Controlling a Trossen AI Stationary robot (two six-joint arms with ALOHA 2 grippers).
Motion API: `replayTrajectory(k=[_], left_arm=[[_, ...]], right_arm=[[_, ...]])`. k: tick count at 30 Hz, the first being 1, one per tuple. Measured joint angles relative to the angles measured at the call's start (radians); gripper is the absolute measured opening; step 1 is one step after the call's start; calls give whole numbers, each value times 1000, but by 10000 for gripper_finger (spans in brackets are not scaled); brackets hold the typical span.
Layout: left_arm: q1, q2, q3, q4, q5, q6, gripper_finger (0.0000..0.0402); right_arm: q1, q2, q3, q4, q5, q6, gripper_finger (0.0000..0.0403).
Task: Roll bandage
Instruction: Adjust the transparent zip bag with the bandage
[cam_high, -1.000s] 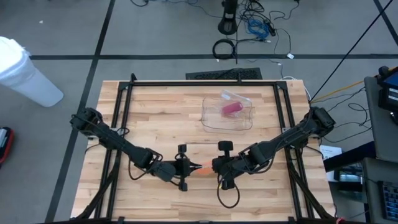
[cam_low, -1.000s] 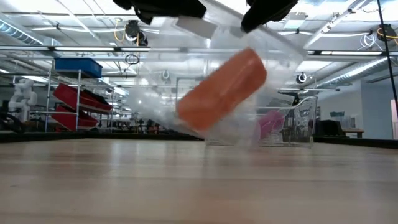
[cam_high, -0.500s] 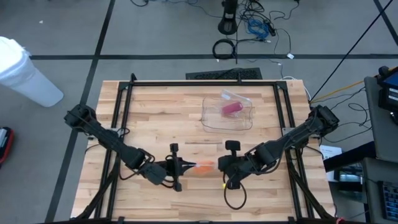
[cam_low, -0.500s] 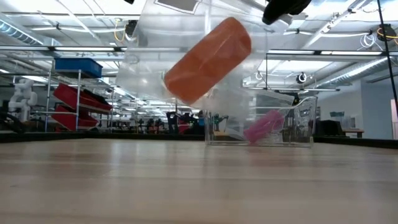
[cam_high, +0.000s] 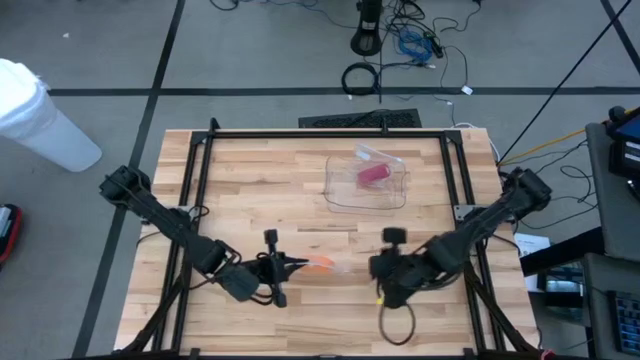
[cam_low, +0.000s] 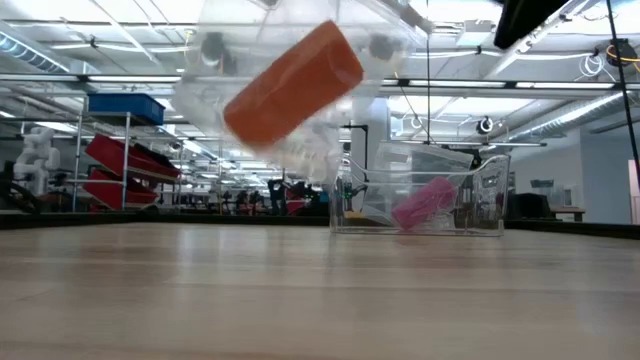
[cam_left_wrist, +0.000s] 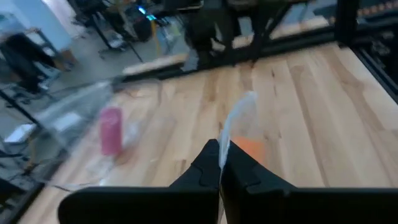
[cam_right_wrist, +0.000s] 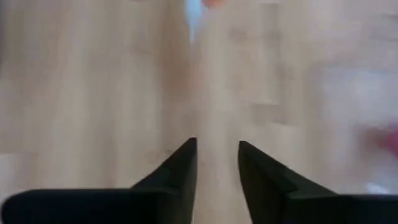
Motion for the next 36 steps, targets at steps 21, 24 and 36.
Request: replayTrajectory(k=[21,24,36], left_arm=[[-63,-88,1,172,-295,2,0],[-63,-90,1,184,-294,9,0],[-62,-91,1,203,-268,61,0]], right_arm=[[29,-17,-761,1767,419,-325,160],[-49,-17,-810,1877,264,-344,160],[-235,52,-710,1874,-132,-331,160]])
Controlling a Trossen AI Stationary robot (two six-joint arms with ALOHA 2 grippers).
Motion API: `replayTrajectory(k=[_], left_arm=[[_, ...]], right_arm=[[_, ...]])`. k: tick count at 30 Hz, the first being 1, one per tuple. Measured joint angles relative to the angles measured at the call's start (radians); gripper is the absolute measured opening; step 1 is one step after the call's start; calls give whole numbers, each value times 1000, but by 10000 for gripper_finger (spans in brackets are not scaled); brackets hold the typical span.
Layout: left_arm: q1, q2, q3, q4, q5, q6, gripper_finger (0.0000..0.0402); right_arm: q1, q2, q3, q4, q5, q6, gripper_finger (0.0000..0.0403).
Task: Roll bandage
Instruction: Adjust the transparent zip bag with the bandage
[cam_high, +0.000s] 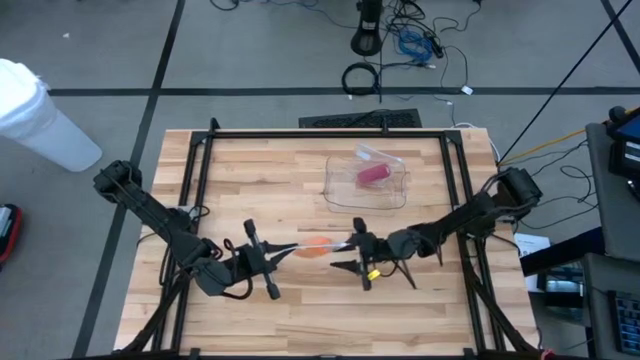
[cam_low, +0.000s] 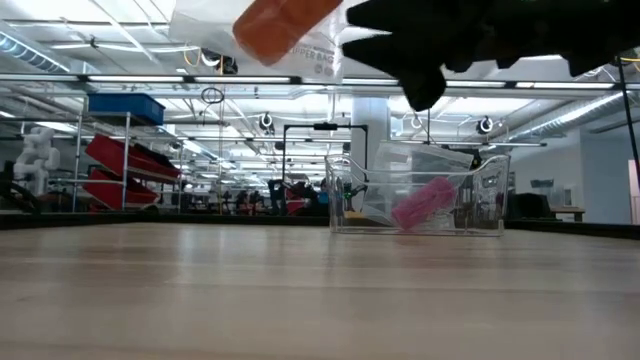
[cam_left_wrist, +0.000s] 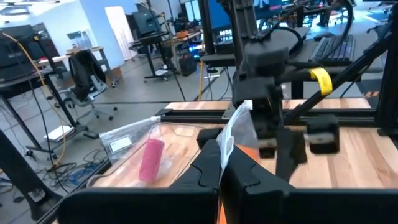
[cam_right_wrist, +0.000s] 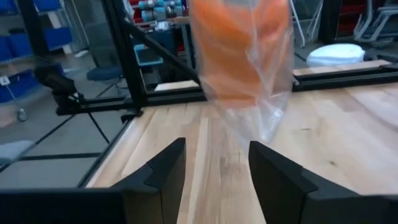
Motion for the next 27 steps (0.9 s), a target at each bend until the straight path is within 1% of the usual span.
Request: replayTrajectory(k=[3,7,11,18,21,24,27], left_arm=[[0,0,0,8,1,1,0],[-5,0,0,16,1,1,0],[-16,-1,0,27,0,25,0],[-40,-11,1,26,-32,52,0],[-47,-11,1,26,-32,52,0],[-49,-11,1,25,-34,52,0],[-50,-11,1,24,-34,52,0]], right_arm=[[-17,47,34,-7,10,-11,160],[-30,78,66,-1,78,-16,159],[-28,87,71,-4,151,-17,145],[-7,87,71,-14,165,-55,120],[-5,87,71,-10,211,-67,114],[-5,87,71,-3,203,-77,110],[-4,87,71,7,142,-88,109]])
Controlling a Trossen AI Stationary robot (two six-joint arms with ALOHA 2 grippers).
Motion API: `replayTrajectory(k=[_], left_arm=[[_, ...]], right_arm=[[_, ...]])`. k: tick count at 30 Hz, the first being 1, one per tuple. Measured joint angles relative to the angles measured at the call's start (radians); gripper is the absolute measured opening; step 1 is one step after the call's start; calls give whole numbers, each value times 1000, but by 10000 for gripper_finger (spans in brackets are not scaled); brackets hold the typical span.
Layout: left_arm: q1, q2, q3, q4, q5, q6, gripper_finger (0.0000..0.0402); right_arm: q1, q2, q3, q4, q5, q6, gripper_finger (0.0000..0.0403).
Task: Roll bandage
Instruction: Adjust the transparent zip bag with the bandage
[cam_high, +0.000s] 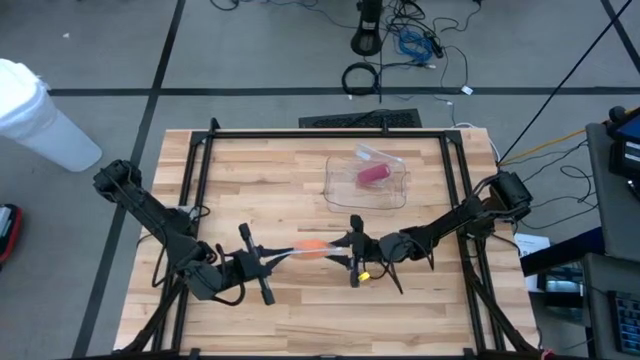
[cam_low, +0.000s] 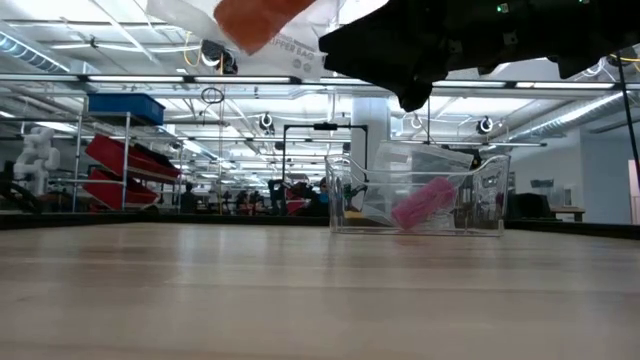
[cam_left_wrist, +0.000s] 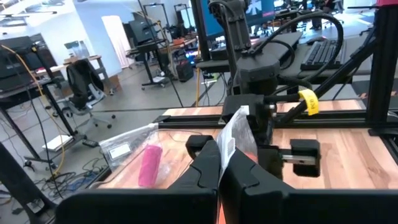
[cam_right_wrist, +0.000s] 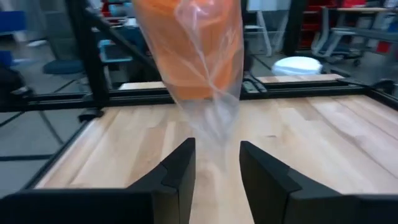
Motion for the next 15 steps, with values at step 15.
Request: replayTrajectory(k=[15], left_arm=[[1,0,0,1,-49,6,0]], right_arm=[[-6,80,89,-146,-69,27,1]])
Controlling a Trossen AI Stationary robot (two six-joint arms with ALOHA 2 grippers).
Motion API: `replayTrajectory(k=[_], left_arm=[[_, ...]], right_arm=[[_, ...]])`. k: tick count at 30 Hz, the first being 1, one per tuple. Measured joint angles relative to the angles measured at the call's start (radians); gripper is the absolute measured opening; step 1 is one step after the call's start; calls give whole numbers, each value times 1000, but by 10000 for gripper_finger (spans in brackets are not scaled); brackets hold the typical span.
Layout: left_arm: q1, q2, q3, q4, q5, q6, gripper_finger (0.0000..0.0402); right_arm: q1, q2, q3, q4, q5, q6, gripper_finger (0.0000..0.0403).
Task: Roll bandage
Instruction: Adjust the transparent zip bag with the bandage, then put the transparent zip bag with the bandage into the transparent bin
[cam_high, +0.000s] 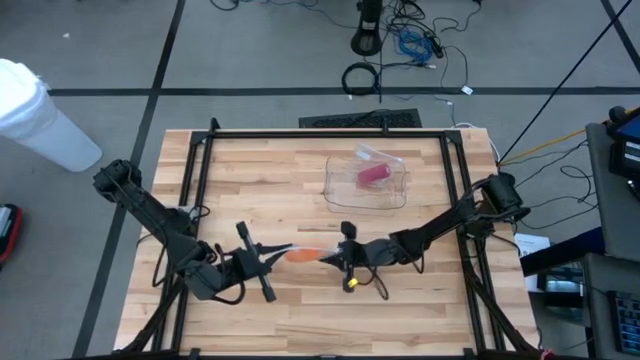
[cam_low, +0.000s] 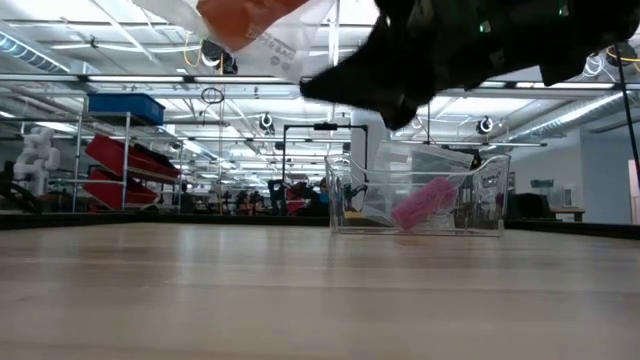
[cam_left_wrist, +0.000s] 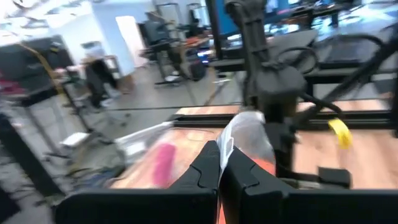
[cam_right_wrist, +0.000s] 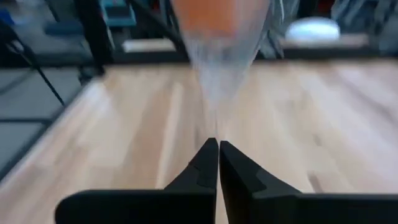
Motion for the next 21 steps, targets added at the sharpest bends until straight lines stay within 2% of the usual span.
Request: replayTrajectory(k=[3,6,17,19,21], left_arm=[[-25,0,0,5,-68,37,0],[-30,0,0,-5,-69,37,0],[-35,0,0,-143,-68,10,0],[-33,0,0,-171,-34,2,0],[-24,0,0,-216,50,-54,0]], right_arm=[[-6,0,2,-93,7,52,0],[-6,0,2,-99,36,47,0],[94,-180,2,-85,33,-164,25],[106,-214,2,-85,35,-195,34],[114,-239,2,-86,35,-221,45]])
